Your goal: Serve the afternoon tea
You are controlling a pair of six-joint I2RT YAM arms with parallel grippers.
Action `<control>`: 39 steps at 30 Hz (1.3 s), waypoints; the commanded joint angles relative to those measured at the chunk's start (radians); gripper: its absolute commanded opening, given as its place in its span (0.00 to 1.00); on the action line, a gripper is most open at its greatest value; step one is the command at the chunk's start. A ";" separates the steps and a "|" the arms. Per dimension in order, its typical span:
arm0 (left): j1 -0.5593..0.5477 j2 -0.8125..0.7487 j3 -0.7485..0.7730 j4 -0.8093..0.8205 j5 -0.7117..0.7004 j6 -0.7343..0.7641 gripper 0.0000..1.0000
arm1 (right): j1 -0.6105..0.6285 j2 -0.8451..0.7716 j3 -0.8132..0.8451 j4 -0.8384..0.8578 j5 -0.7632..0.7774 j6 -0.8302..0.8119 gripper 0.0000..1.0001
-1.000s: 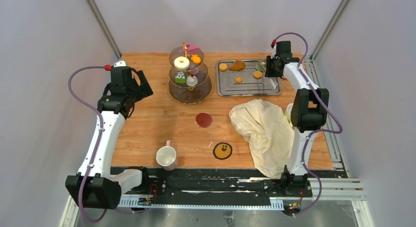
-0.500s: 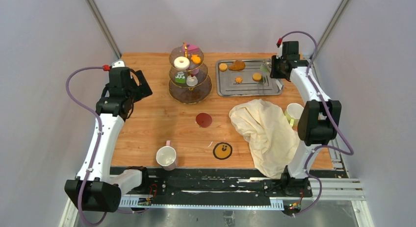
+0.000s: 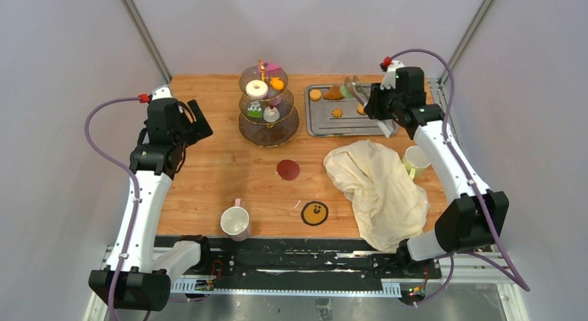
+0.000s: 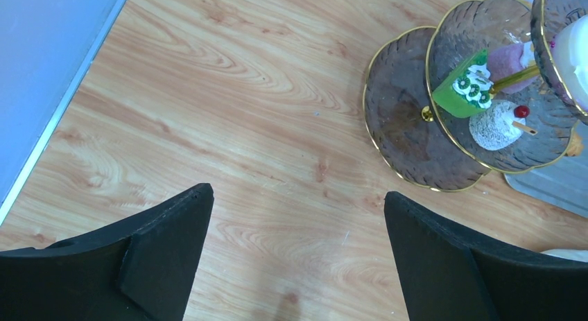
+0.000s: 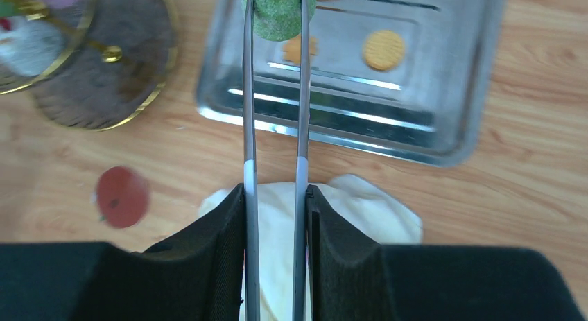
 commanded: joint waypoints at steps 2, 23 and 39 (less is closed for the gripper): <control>0.005 -0.035 -0.002 -0.007 0.005 0.000 0.98 | 0.159 -0.020 0.046 0.039 -0.091 -0.022 0.05; 0.005 -0.046 0.007 -0.028 -0.020 0.015 0.98 | 0.395 0.230 0.331 -0.062 -0.120 -0.125 0.05; 0.005 -0.028 0.001 -0.022 -0.033 0.020 0.98 | 0.417 0.349 0.407 -0.094 -0.055 -0.162 0.05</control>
